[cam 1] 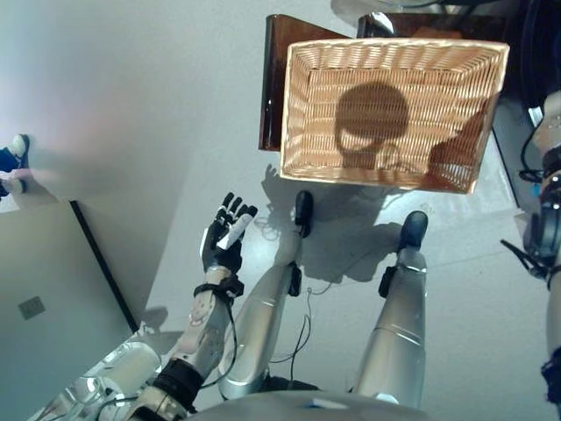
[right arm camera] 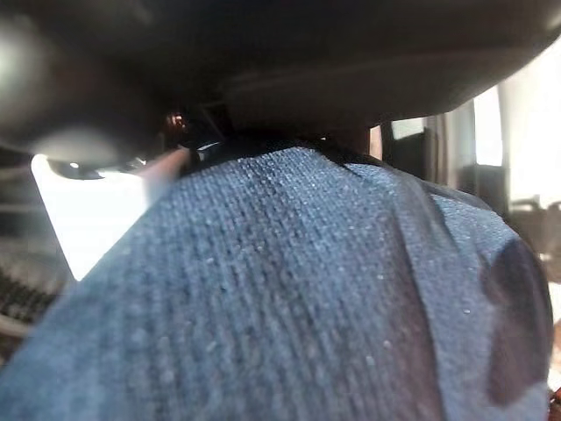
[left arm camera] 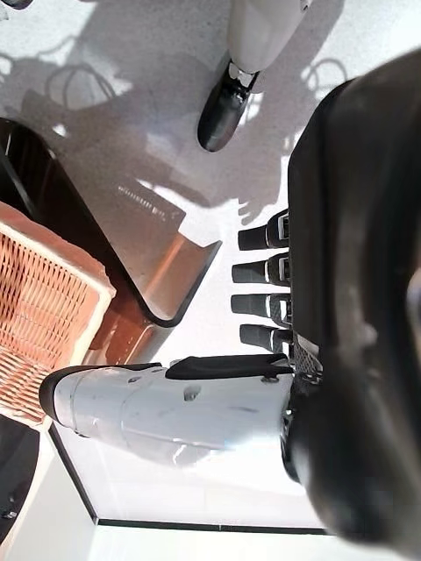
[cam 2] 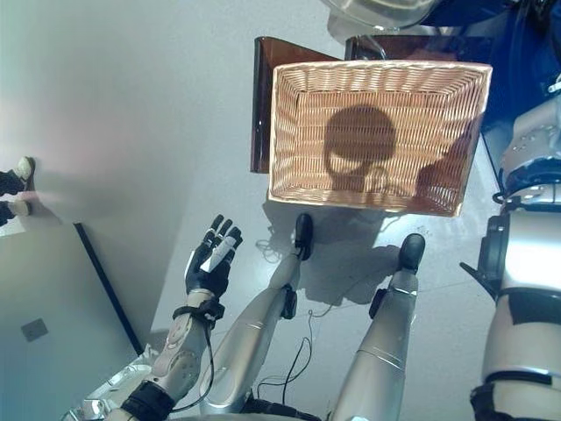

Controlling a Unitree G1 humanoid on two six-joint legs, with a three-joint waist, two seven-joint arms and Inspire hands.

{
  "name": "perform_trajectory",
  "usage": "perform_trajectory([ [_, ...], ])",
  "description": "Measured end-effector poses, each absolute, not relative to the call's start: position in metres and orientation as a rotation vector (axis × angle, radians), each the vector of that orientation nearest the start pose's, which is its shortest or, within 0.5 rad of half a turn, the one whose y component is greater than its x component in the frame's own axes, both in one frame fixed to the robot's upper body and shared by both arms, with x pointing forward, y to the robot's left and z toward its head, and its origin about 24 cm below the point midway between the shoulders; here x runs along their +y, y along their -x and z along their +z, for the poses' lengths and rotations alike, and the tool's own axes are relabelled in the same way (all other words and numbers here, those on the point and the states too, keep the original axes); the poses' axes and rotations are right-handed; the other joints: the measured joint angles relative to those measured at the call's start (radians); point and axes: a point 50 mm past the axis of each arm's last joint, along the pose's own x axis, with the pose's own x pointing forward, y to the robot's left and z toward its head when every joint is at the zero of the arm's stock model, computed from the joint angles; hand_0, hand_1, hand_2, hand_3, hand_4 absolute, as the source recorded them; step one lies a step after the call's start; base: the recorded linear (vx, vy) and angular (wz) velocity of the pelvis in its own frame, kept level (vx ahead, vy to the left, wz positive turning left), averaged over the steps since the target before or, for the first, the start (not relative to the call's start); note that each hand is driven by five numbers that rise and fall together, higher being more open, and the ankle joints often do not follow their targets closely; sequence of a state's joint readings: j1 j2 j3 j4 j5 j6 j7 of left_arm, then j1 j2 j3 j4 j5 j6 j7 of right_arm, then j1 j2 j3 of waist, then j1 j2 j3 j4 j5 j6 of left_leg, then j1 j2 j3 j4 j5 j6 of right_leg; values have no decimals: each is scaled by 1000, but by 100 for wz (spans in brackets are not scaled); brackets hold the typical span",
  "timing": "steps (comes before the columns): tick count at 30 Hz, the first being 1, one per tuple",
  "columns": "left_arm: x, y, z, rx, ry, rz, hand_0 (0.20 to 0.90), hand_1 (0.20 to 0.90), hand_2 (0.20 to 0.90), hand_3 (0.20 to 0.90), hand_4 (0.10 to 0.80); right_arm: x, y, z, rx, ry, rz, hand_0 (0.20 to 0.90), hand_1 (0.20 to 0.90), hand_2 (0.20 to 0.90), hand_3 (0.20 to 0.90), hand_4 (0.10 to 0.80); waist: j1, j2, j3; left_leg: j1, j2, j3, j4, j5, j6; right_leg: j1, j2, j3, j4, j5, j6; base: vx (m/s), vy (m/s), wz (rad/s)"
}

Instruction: Pick up the clothes and place them into the washing machine

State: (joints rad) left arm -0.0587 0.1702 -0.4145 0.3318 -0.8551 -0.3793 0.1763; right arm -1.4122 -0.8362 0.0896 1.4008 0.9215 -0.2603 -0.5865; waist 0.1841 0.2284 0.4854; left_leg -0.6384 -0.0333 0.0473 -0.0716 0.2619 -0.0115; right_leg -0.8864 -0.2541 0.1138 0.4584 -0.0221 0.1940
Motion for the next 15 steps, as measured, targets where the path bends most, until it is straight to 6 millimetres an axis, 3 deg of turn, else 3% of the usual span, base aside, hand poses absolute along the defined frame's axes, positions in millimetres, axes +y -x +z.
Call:
perform_trajectory([
  [8, 123, -247, -6, 123, 608, 45, 900, 900, 900, 900, 800, -382, -338, 321, -477, -639, -1063, 200, 200, 200, 200, 300, -5, 2, -1, 2, -8, 5, 0, 7, -3, -22, -3, 19, 36, -10, -2, 14, -2, 0],
  [15, 122, -247, -3, 109, 615, 34, 900, 900, 900, 900, 800, -399, -316, 351, -594, -709, -1091, 200, 200, 200, 200, 300, -3, 3, -2, -1, -19, 29, -1, 11, 0, -55, -6, 50, 65, -14, 2, 9, -32, -4],
])
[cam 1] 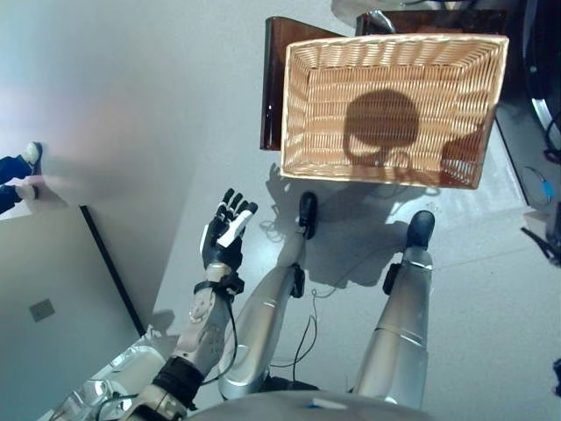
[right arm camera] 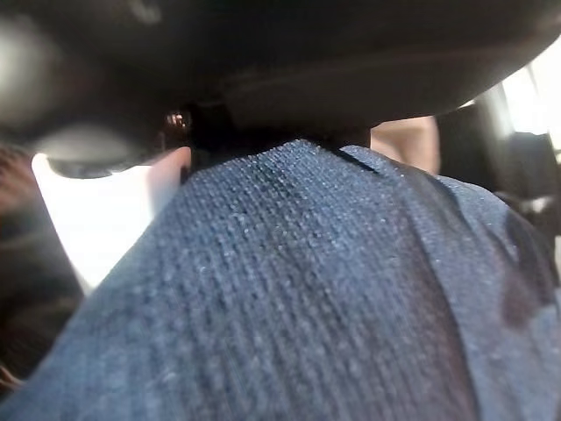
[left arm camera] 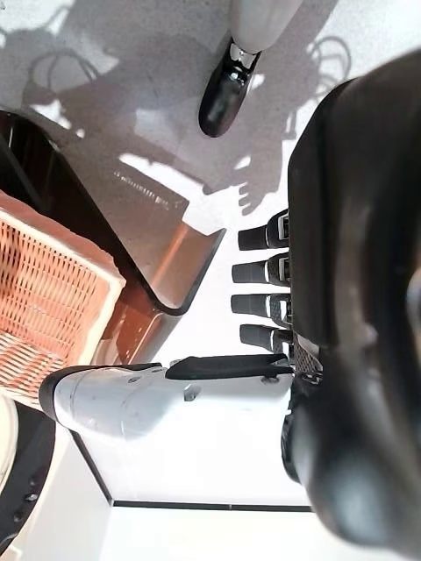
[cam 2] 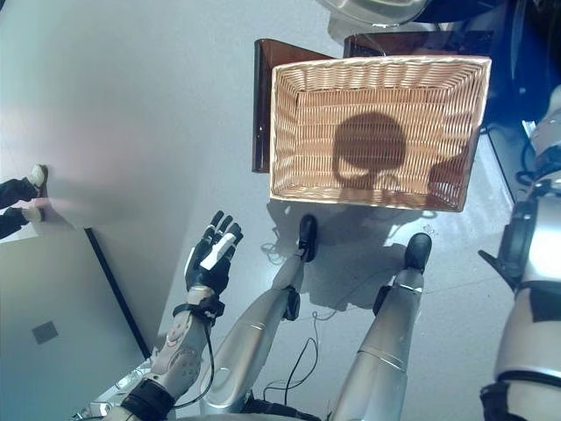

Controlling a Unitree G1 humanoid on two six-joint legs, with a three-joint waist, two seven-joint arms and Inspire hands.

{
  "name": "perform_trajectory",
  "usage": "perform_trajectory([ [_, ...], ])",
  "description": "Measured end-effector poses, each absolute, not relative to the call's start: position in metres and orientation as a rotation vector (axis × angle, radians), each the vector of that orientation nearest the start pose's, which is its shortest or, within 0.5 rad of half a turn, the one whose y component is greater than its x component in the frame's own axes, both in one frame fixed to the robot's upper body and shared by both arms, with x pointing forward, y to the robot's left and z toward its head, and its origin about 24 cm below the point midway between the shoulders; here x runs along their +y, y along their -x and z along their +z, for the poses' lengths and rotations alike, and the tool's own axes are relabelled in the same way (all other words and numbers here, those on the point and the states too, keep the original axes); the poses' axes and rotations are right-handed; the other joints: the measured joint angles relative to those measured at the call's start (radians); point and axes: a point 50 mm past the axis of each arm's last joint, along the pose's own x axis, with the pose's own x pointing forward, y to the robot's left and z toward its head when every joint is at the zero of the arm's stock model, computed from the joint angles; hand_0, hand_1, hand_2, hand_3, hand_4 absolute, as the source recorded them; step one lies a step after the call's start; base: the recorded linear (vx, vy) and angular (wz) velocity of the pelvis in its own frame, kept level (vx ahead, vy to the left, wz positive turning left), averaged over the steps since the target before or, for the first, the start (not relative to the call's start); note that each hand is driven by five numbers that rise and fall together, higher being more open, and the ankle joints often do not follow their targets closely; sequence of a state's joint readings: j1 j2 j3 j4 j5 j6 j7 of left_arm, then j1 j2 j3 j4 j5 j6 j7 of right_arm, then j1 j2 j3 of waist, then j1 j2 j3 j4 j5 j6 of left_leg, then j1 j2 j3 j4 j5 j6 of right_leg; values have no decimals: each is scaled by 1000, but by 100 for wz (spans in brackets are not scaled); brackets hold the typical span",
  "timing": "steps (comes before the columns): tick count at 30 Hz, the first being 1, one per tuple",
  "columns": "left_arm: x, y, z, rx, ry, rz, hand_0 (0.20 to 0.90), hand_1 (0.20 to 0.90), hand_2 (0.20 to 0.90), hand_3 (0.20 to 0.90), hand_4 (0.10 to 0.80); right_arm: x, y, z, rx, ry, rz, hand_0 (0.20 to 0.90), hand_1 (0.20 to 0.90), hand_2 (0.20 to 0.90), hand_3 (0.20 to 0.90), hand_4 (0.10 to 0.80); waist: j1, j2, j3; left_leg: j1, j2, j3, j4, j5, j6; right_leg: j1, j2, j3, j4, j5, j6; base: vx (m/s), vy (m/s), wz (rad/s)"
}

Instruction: Pick up the clothes and place them into the washing machine

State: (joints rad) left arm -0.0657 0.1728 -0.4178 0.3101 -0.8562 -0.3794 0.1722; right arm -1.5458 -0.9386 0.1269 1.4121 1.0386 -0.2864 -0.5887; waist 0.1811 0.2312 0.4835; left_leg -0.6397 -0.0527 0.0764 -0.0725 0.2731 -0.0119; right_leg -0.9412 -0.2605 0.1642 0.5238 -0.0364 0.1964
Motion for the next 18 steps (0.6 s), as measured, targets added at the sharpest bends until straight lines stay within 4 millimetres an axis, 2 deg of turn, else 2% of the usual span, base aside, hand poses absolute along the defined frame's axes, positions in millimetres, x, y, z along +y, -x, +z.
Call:
perform_trajectory([
  [3, 122, -247, -2, 105, 617, 32, 900, 900, 900, 900, 800, -405, -303, 368, -663, -709, -1099, 200, 200, 200, 200, 300, -5, 2, -1, -7, 0, 6, 0, 1, -1, -23, 7, 15, 17, -5, -4, -7, -34, -8],
  [6, 121, -248, 2, 92, 624, 24, 900, 900, 900, 900, 800, -413, -291, 376, -707, -727, -1119, 200, 200, 200, 200, 300, -7, 2, -1, -15, 2, 8, 0, 4, -5, -44, 11, 20, 35, -9, -9, 0, -10, -1],
  [18, 113, -246, 9, 73, 641, -24, 900, 900, 900, 900, 800, -416, -288, 376, -706, -768, -1129, 200, 200, 200, 200, 300, -28, 7, -5, -33, -6, 38, -1, 4, -6, -100, 24, 68, 67, -19, -9, -15, -9, -4],
])
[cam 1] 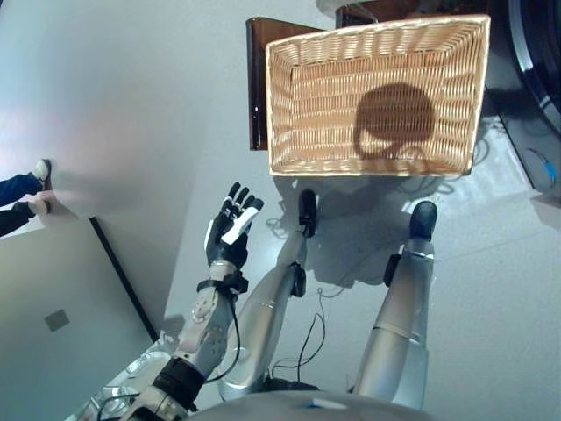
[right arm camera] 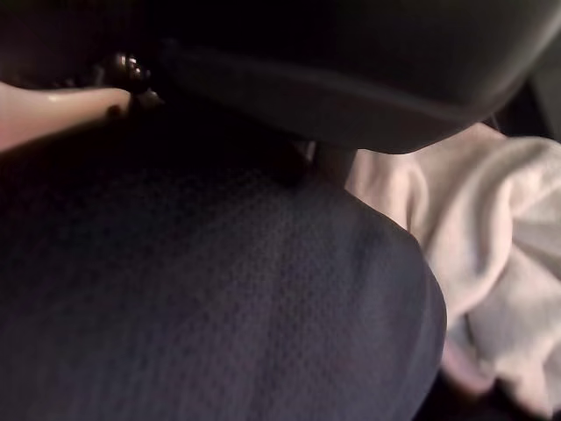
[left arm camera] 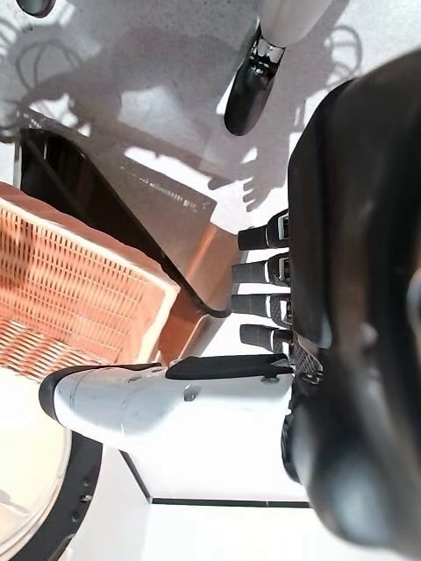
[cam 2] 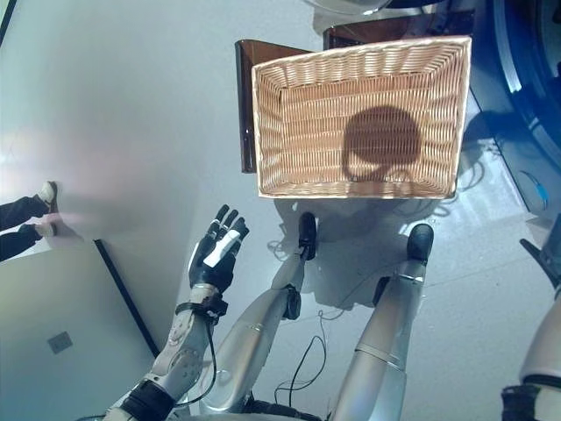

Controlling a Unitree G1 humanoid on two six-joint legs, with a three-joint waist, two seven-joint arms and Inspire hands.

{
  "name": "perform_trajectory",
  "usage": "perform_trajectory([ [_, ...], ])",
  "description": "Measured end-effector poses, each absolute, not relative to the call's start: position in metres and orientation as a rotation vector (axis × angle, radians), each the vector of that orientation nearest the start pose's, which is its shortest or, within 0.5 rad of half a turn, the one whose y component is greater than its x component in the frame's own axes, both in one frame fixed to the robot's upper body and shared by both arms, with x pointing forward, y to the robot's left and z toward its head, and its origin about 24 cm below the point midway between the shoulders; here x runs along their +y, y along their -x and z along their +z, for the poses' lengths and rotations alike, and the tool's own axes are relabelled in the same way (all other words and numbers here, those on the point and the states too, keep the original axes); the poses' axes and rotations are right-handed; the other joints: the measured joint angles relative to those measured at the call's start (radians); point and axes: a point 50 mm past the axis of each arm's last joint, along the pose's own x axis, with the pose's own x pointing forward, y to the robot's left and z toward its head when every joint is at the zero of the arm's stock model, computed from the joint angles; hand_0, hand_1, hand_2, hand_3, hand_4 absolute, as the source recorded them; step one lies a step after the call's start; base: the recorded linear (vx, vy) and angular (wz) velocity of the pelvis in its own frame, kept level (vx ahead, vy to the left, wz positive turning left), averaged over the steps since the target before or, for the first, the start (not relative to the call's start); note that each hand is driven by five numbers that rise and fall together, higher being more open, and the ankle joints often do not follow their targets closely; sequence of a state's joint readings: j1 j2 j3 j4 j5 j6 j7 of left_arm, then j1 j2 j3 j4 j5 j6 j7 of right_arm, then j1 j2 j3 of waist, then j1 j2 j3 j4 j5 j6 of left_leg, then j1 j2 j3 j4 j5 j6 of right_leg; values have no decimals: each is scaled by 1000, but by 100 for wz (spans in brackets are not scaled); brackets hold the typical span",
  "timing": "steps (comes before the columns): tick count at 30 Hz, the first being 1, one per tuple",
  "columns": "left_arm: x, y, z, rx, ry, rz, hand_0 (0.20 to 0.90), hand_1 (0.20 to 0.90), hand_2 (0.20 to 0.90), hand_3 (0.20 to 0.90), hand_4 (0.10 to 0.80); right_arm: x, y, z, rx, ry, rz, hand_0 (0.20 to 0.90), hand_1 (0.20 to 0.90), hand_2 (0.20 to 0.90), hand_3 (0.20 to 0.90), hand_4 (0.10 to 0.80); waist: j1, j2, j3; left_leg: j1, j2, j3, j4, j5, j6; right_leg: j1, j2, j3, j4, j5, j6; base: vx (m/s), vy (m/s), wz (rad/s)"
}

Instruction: Pick up the clothes and place them into the washing machine

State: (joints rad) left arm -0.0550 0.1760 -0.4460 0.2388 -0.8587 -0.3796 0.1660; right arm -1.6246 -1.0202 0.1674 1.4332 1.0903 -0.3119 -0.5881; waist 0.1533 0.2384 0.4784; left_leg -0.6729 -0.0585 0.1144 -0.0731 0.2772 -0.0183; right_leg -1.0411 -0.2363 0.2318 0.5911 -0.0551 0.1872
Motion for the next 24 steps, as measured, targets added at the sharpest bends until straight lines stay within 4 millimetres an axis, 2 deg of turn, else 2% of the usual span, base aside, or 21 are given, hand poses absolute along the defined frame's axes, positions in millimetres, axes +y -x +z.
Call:
perform_trajectory([
  [2, 113, -245, 9, 72, 642, -28, 900, 900, 900, 900, 800, -419, -288, 368, -668, -771, -1158, 200, 200, 200, 200, 300, 0, 0, 0, -1, 2, 1, 0, -1, -1, -2, 5, 5, 5, 0, 0, -36, -6, -7],
  [3, 113, -245, 9, 72, 642, -28, 900, 900, 900, 900, 800, -420, -288, 367, -664, -772, -1163, 477, 477, 477, 477, 498, 0, 1, 0, -1, 2, 1, 0, -1, -1, -2, 5, 5, 4, 1, -1, -45, -1, -2],
  [4, 113, -245, 9, 72, 642, -28, 900, 900, 900, 900, 800, -420, -288, 366, -662, -770, -1167, 900, 900, 900, 900, 800, -2, 1, 0, -1, 3, 2, 0, -1, -1, -2, 7, 5, 4, 1, -1, 0, 0, 0],
  [24, 114, -245, 9, 75, 644, -7, 900, 900, 900, 900, 800, -420, -288, 367, -661, -755, -1166, 900, 900, 900, 900, 800, 0, 1, -1, 2, 6, 0, 5, 0, -2, 5, 8, 1, 2, 6, -3, -4, 6, 0],
])
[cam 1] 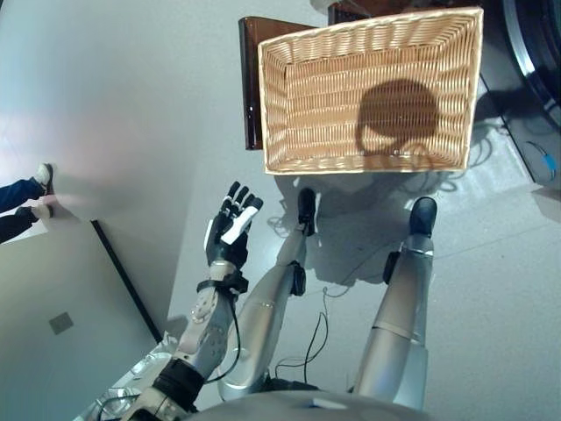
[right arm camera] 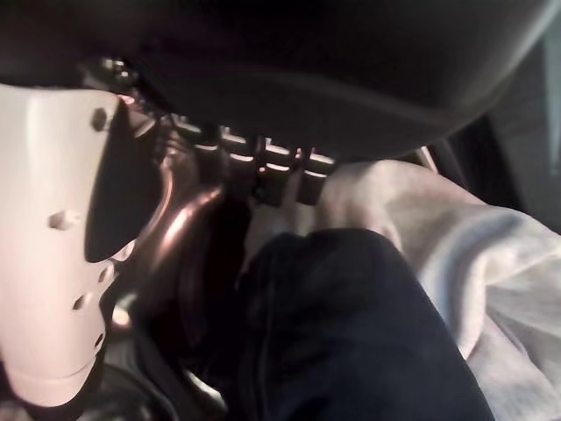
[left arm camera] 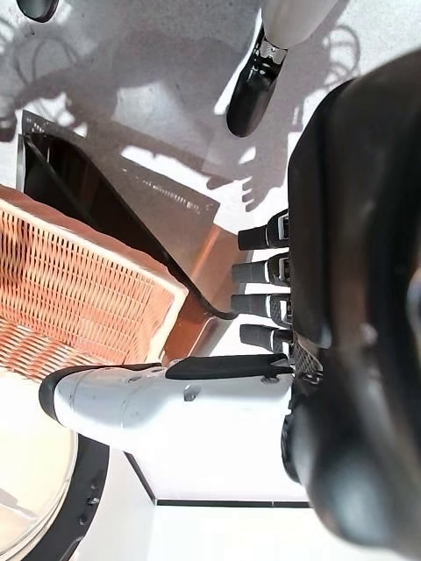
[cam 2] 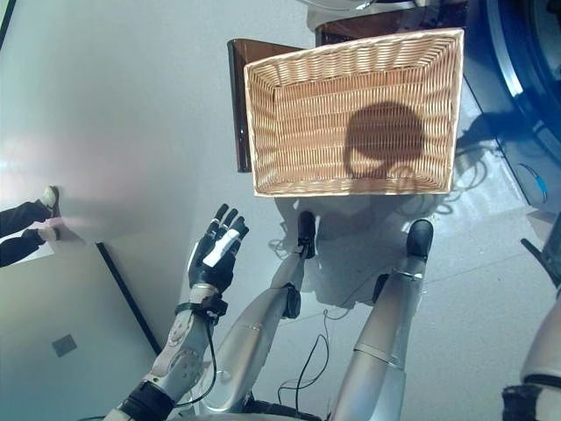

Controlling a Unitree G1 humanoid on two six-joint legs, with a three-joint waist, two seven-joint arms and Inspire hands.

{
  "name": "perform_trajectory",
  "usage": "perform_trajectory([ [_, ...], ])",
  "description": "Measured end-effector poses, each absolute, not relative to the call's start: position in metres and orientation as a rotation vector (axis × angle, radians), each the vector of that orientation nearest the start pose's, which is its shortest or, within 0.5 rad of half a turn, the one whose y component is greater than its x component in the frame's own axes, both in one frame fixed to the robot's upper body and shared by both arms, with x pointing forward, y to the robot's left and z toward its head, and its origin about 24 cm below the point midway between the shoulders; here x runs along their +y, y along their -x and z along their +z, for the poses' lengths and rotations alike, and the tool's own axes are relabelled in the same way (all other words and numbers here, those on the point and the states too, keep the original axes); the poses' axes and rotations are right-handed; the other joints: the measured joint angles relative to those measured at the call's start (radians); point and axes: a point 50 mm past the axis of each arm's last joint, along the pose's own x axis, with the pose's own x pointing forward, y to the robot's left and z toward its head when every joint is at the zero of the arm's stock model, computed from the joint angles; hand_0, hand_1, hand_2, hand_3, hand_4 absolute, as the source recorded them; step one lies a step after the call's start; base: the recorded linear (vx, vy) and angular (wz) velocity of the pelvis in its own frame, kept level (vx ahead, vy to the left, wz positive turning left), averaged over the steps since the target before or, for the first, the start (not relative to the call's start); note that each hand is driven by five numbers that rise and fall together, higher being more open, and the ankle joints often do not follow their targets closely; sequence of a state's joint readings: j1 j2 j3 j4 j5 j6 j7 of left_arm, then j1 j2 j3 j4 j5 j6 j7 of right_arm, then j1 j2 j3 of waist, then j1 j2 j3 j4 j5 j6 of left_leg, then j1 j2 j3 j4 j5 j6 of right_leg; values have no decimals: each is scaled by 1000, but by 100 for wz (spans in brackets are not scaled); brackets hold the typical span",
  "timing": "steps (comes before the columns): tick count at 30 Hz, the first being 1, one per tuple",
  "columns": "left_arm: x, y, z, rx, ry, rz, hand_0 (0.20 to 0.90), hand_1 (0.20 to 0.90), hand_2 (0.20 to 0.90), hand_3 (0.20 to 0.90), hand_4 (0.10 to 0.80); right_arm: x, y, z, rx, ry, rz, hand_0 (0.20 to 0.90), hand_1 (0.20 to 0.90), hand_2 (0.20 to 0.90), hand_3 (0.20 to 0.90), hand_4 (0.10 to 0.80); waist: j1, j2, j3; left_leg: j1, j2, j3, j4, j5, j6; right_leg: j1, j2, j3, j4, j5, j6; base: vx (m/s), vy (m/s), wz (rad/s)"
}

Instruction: Pick up the clothes and place them into the washing machine

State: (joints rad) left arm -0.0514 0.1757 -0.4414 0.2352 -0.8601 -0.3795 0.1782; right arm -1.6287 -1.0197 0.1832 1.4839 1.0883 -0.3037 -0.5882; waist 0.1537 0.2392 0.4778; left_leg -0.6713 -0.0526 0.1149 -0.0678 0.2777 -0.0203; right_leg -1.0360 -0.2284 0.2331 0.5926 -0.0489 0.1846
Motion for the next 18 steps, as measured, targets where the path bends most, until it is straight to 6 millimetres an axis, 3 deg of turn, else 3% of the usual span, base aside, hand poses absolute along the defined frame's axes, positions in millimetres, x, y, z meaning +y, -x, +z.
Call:
perform_trajectory([
  [10, 116, -245, 8, 75, 648, -1, 900, 900, 900, 900, 800, -419, -289, 367, -660, -754, -1163, 900, 900, 900, 900, 800, 3, 1, 0, 0, 1, 0, 3, 0, 0, 2, 1, -1, -2, 3, 0, -8, 8, 0],
  [18, 116, -245, 8, 74, 647, 1, 900, 900, 900, 900, 800, -411, -295, 366, -637, -528, -1230, 900, 900, 900, 900, 800, 8, 3, -2, 4, 4, -4, 15, -2, -1, 19, 1, -7, -11, 9, -1, -19, 15, -1],
])
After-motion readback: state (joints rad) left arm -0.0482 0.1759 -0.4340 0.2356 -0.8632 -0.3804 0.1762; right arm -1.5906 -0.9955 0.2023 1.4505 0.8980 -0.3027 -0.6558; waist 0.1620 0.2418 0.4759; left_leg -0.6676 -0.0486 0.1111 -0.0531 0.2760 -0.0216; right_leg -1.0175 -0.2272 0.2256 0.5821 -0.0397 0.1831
